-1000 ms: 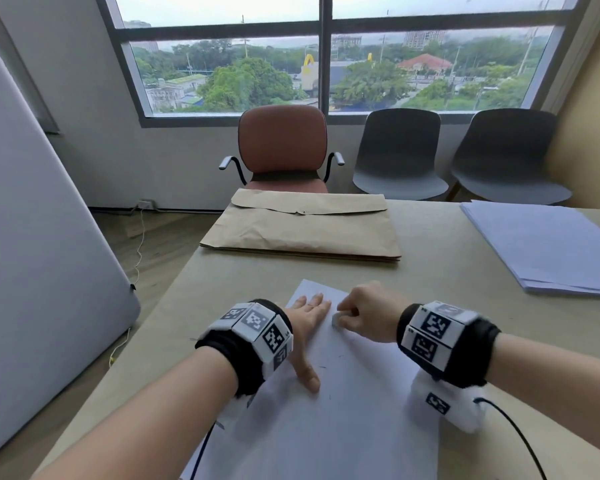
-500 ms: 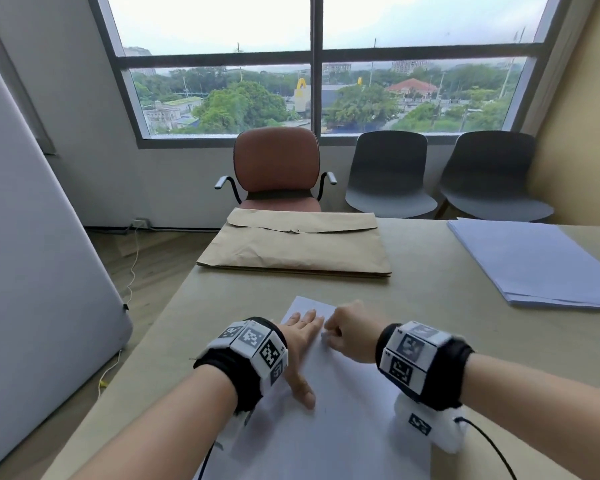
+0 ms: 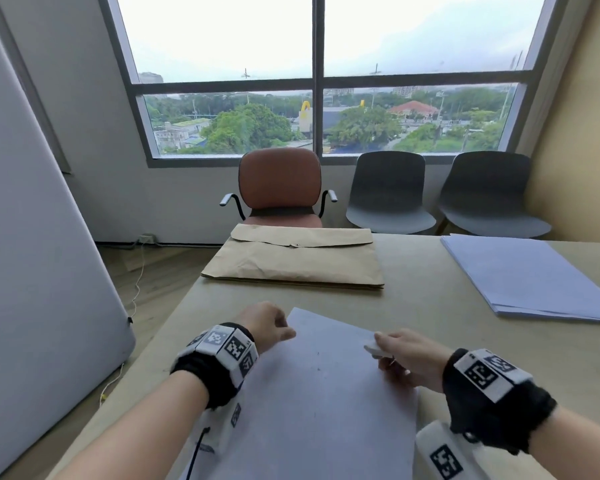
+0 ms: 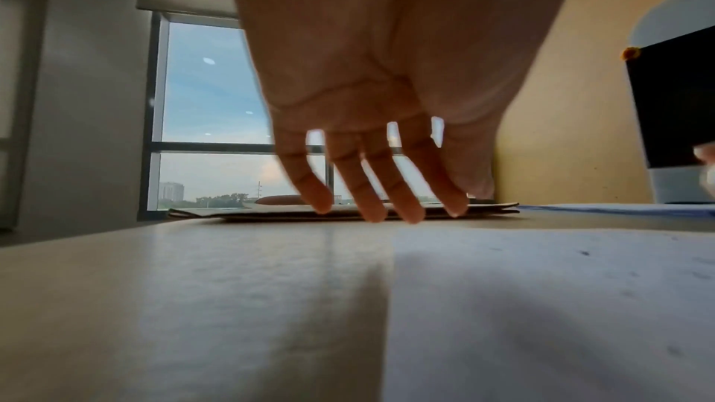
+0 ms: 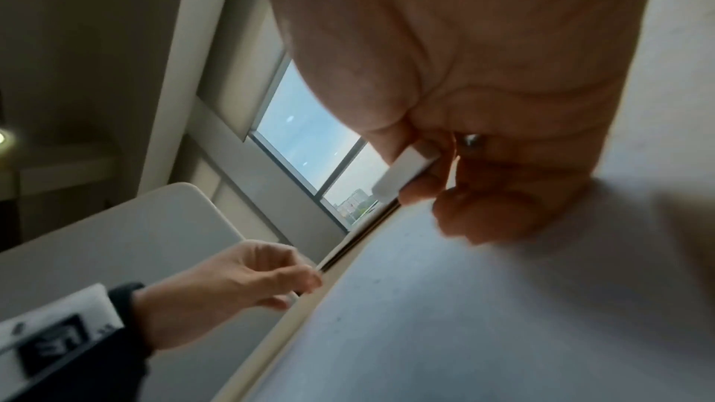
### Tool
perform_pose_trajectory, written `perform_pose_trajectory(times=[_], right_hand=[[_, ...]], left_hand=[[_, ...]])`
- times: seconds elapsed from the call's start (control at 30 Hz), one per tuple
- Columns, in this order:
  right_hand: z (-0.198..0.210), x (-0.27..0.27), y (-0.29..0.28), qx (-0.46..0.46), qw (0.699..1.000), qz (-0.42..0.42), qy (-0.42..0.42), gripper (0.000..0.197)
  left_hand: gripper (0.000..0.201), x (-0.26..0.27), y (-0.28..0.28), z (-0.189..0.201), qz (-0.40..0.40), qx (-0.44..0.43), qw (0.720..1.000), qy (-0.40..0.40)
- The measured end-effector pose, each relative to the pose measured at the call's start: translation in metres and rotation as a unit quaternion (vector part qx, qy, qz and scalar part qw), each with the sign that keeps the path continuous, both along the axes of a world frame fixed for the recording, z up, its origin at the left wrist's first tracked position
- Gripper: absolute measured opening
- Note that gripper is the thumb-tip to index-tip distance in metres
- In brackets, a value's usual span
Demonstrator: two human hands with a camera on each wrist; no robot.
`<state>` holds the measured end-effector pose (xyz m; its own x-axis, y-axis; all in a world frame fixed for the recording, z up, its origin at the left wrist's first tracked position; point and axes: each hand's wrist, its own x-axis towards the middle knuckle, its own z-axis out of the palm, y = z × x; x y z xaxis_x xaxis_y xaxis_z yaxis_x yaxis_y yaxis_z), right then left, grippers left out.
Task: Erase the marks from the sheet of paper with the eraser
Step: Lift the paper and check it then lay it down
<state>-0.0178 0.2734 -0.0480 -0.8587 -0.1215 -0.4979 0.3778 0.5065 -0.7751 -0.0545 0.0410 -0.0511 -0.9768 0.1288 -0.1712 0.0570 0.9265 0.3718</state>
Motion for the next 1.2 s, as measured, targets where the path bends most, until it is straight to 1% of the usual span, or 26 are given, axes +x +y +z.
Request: perform_pose_trajectory(times=[0.07,0.13,0.2,0.27,0.33,0.43,0.5,0.57,0.6,0.67,0.73,0.8,0.87,0.93,0.97,1.03,1.1,1.13,1.2], right_hand=[[-0.003,0.000,0.003,-0.040,0.998,-0.040,-0.005,0.035],[-0.003,0.000,0.002,-0.070,0.996,-0.061,-0.009,0.035],[-0.005,0.000,0.002,-0.092,0.993,-0.074,-0.009,0.034],[-0.005,0.002,0.001,-0.106,0.991,-0.077,-0.005,0.034],[-0.006,0.004,0.002,-0.121,0.989,-0.082,-0.003,0.033],[-0.008,0.006,0.003,-0.146,0.985,-0.092,-0.001,0.033],[-0.010,0.006,0.004,-0.156,0.983,-0.095,0.004,0.032],[-0.013,0.004,0.005,-0.167,0.980,-0.108,0.004,0.029],[-0.014,0.003,0.007,-0.179,0.976,-0.125,-0.001,0.028],[-0.016,-0.003,0.011,-0.222,0.958,-0.183,-0.013,0.027],[-0.012,-0.008,0.018,-0.287,0.925,-0.248,-0.016,0.024],[-0.007,-0.014,0.026,-0.326,0.903,-0.279,0.011,0.020],[0.001,-0.019,0.035,-0.314,0.903,-0.282,0.084,0.019],[0.011,-0.022,0.040,-0.266,0.905,-0.290,0.164,0.008],[0.015,-0.024,0.043,-0.245,0.901,-0.303,0.193,0.014],[0.023,-0.027,0.049,-0.244,0.891,-0.317,0.214,0.025],[0.031,-0.025,0.053,-0.278,0.893,-0.285,0.211,0.032],[0.034,-0.023,0.055,-0.287,0.899,-0.249,0.216,0.030],[0.038,-0.017,0.056,-0.275,0.911,-0.197,0.238,0.018]], left_hand=[[0.027,0.000,0.000,0.000,0.040,-0.025,0.999,-0.021],[0.017,0.001,0.006,-0.004,0.068,-0.044,0.996,-0.042],[0.034,0.002,0.015,-0.008,0.095,-0.072,0.991,-0.054],[0.047,0.003,0.024,-0.008,0.114,-0.096,0.986,-0.077],[0.055,-0.001,0.029,-0.009,0.147,-0.081,0.982,-0.083],[0.054,-0.007,0.027,-0.010,0.165,-0.052,0.980,-0.096],[0.041,-0.009,0.026,-0.008,0.160,-0.020,0.981,-0.107],[0.017,-0.009,0.026,-0.005,0.164,0.023,0.983,-0.083],[0.009,-0.009,0.026,-0.002,0.163,0.054,0.983,-0.067],[0.024,-0.013,0.025,0.001,0.162,0.124,0.979,-0.024],[0.027,-0.014,0.025,0.010,0.150,0.211,0.966,0.018],[0.030,-0.015,0.025,0.025,0.138,0.294,0.944,0.054],[0.027,-0.014,0.027,0.042,0.125,0.364,0.920,0.068],[0.023,-0.013,0.029,0.056,0.111,0.420,0.898,0.076],[0.022,-0.012,0.031,0.063,0.105,0.442,0.886,0.086],[0.021,-0.009,0.035,0.073,0.095,0.470,0.871,0.110],[0.020,-0.006,0.040,0.080,0.087,0.488,0.859,0.126],[0.020,-0.004,0.044,0.082,0.086,0.497,0.853,0.129],[0.019,-0.001,0.048,0.084,0.081,0.518,0.841,0.135]])
